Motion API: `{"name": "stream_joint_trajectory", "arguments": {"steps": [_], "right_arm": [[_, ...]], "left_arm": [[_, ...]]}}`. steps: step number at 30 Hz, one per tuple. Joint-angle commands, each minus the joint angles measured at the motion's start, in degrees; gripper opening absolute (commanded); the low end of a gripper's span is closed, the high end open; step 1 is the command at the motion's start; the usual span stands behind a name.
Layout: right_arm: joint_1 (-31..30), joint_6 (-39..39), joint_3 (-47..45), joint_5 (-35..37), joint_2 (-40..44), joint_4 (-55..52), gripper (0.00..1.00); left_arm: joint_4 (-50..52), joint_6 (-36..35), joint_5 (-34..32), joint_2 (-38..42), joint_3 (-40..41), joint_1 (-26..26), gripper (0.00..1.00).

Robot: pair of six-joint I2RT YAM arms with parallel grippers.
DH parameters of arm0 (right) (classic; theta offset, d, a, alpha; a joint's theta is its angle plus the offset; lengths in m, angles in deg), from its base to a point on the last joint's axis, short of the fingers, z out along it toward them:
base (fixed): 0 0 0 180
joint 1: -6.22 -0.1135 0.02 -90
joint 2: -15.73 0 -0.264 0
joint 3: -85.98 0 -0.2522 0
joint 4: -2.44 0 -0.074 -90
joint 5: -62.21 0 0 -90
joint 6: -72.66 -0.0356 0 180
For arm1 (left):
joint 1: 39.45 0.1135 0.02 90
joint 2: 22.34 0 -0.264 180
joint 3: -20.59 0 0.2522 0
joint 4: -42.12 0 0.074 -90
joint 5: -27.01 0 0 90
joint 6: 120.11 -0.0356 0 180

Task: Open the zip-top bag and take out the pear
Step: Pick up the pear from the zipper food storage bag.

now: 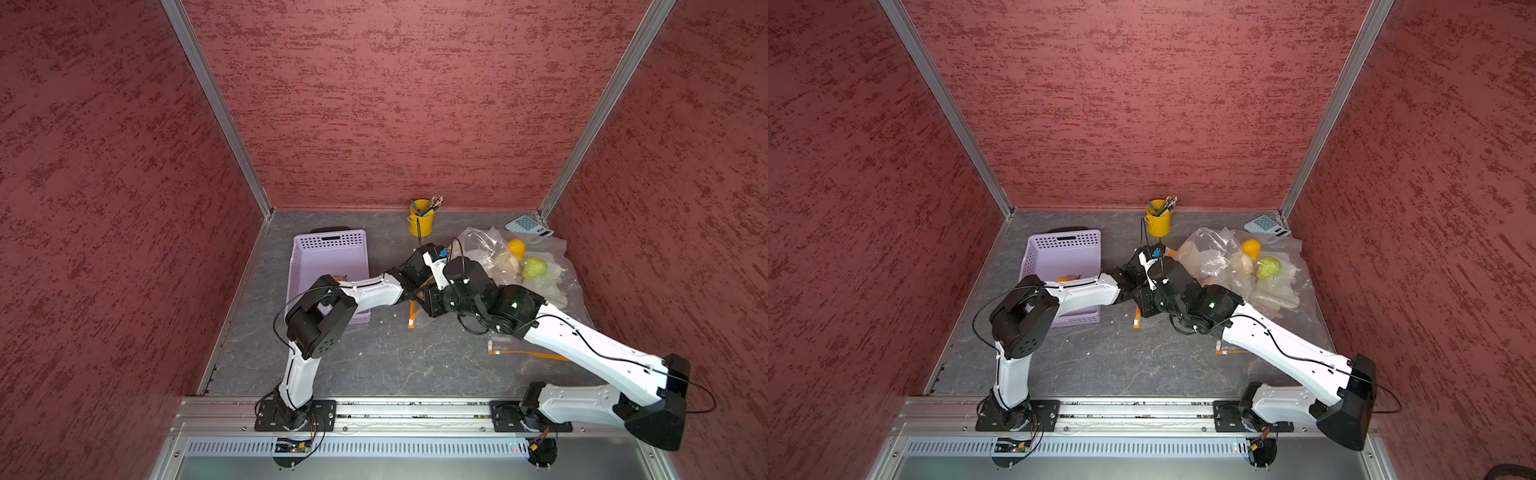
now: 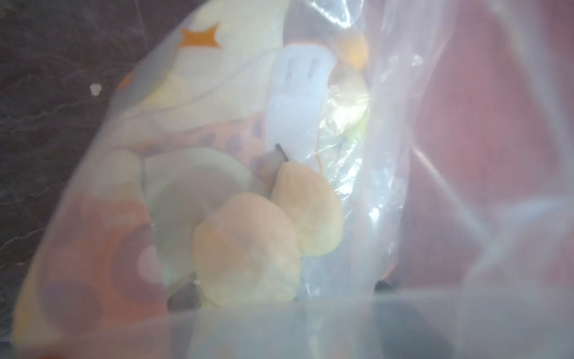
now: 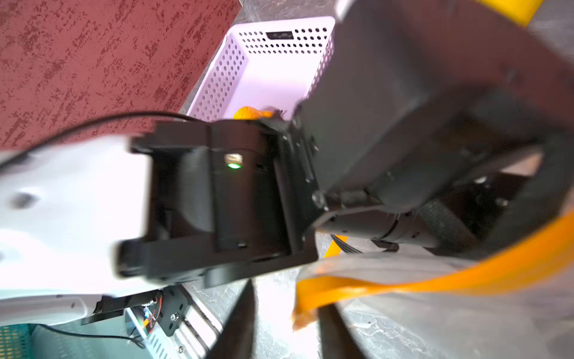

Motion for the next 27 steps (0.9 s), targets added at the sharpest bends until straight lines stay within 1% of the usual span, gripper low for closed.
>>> {"name": "stream_joint_trajectory", "arguments": {"steps": [1, 2, 4, 6, 8, 10, 11, 13, 14, 15, 17, 19, 20, 23, 25, 26, 27], "right_arm": [[4.49, 0.15, 3.82, -0.48, 1.47, -4.12, 0.77], [6.92, 0.30, 3.89, -0.80, 3.15, -5.21, 0.86], [12.03, 0.22, 3.24, -2.74, 7.24, -6.16, 0.98], [17.47, 0.60, 2.93, -5.01, 11.44, -7.77, 0.99], [25.97, 1.63, 2.92, -5.94, 13.81, -11.66, 0.99], [35.12, 2.90, 1.76, -6.09, 13.18, -15.60, 0.99], [39.57, 3.63, 0.13, -7.42, 12.22, -15.79, 0.99], [47.59, 3.78, -5.92, -12.01, 9.29, -11.68, 0.99], [49.88, 3.50, -8.69, -15.22, 7.70, -8.60, 0.97], [51.31, 3.18, -11.33, -17.22, 5.53, -5.00, 0.96], [51.86, 3.23, -13.80, -15.02, 1.35, -2.18, 0.93], [52.39, 3.66, -16.23, -15.64, -2.24, 1.08, 0.93], [52.47, 4.08, -16.72, -16.25, -3.82, 1.80, 0.92], [52.51, 4.61, -17.89, -12.87, -6.54, 2.97, 0.89], [52.50, 4.61, -18.27, -15.07, -8.47, 5.67, 0.87], [52.51, 4.53, -17.99, -15.14, -9.68, 6.09, 0.85], [52.51, 4.36, -18.06, -15.02, -10.76, 7.16, 0.81]], "left_arm": [[-4.84, 1.45, 1.96, -3.28, 2.40, 0.34, 0.89], [-5.53, 1.64, 2.12, -3.70, 2.76, 0.36, 0.89], [-6.28, 1.66, 2.70, -3.94, 2.95, 0.38, 0.91], [-5.99, 1.52, 2.67, -4.10, 2.67, 0.49, 0.92], [-6.81, 1.83, 3.17, -4.25, 2.95, 0.78, 0.94], [-8.91, 2.44, 4.43, -4.31, 3.58, 0.97, 0.96], [-10.05, 2.73, 4.95, -4.23, 4.07, 1.06, 0.96], [-13.59, 3.39, 6.34, -4.03, 5.41, 1.22, 0.97], [-15.10, 3.78, 7.24, -4.16, 5.80, 1.24, 0.97], [-16.52, 4.43, 8.55, -4.52, 5.81, 1.43, 0.98], [-18.56, 5.34, 10.54, -5.15, 5.69, 1.50, 0.98], [-18.44, 5.54, 11.51, -5.57, 5.26, 1.50, 0.98], [-17.67, 5.45, 11.55, -5.68, 5.09, 1.47, 0.98], [-16.68, 5.26, 12.14, -6.18, 5.19, 1.73, 0.99], [-16.62, 5.33, 12.42, -6.48, 5.51, 1.85, 0.99], [-16.36, 5.33, 12.50, -6.64, 5.42, 1.91, 0.99], [-16.08, 5.28, 12.64, -6.90, 5.31, 2.04, 0.99]]}}
